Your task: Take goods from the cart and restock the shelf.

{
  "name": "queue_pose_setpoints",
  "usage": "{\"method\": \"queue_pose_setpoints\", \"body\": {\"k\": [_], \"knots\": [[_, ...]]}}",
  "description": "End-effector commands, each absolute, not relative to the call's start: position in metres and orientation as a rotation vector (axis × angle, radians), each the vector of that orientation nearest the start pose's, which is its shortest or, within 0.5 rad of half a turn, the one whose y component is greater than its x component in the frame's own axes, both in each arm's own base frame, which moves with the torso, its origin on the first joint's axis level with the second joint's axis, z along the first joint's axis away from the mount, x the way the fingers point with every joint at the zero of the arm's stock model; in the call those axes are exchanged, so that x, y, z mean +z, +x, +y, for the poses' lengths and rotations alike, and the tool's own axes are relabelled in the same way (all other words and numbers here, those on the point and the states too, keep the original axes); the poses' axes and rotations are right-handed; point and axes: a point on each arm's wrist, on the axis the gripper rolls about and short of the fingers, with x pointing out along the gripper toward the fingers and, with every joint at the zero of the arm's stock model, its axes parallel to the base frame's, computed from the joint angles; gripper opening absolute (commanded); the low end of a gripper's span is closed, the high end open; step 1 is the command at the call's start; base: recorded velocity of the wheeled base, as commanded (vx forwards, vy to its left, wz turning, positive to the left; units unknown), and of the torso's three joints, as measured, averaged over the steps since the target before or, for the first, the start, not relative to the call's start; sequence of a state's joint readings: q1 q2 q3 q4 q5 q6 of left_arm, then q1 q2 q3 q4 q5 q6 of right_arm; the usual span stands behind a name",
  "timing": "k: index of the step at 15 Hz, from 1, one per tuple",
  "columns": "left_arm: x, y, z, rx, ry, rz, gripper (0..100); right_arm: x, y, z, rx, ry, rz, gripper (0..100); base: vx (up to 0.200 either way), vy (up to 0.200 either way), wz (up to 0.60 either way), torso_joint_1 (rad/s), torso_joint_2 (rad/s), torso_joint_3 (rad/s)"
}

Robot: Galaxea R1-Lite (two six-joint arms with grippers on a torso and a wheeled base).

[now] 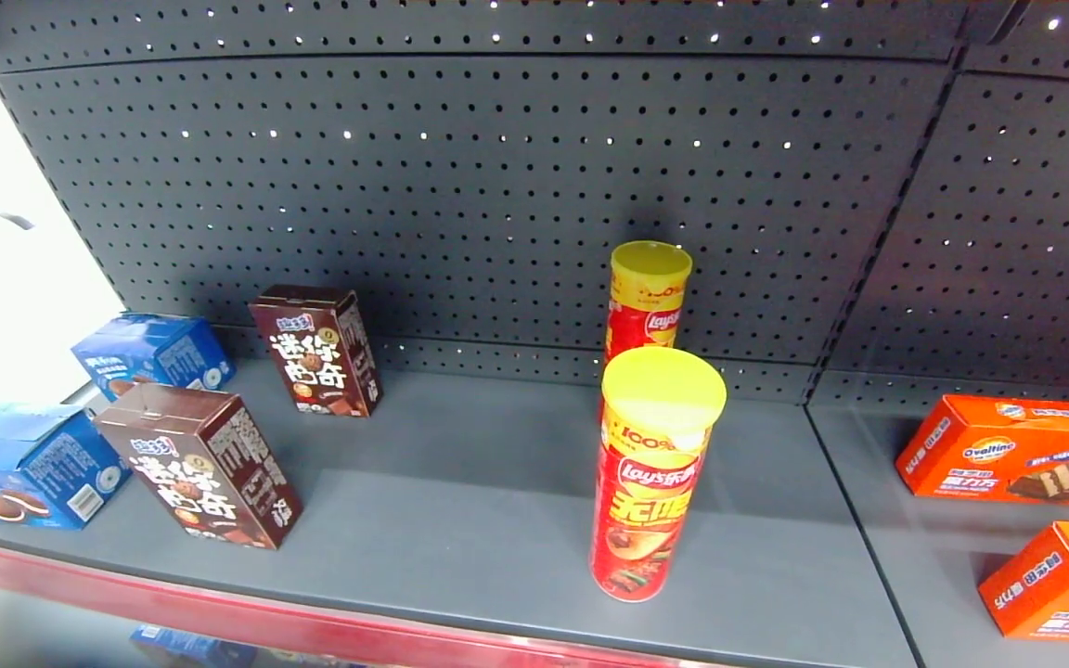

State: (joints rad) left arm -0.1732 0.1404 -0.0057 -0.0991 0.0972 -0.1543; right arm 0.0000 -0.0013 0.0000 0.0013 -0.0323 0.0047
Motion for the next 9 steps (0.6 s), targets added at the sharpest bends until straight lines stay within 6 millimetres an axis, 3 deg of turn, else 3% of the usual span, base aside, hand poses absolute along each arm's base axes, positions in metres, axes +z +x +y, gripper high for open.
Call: {"method": "queue_pose_setpoints", "body": {"k": [1, 5, 9], "knots": [[0.0823, -0.0148, 0.0049, -0.015, -0.126, 0.047, 100, 0.0753, -0.0228, -0.0007, -0.032, 0.006, 0.001, 100, 0.000, 0.000, 0.00, 0.000, 0.00, 0.000], [0.0818, -0.0195, 0.0013, 0.103, -0.078, 0.008, 100, 0.0753, -0.0228, -0.0007, -0.032, 0.005, 0.001, 100, 0.000, 0.000, 0.00, 0.000, 0.00, 0.000], [0.0771, -0.0226, 0.0022, 0.100, -0.052, -0.009, 100, 0.0753, -0.0228, -0.0007, -0.032, 0.005, 0.001, 100, 0.000, 0.000, 0.00, 0.000, 0.00, 0.000]]}}
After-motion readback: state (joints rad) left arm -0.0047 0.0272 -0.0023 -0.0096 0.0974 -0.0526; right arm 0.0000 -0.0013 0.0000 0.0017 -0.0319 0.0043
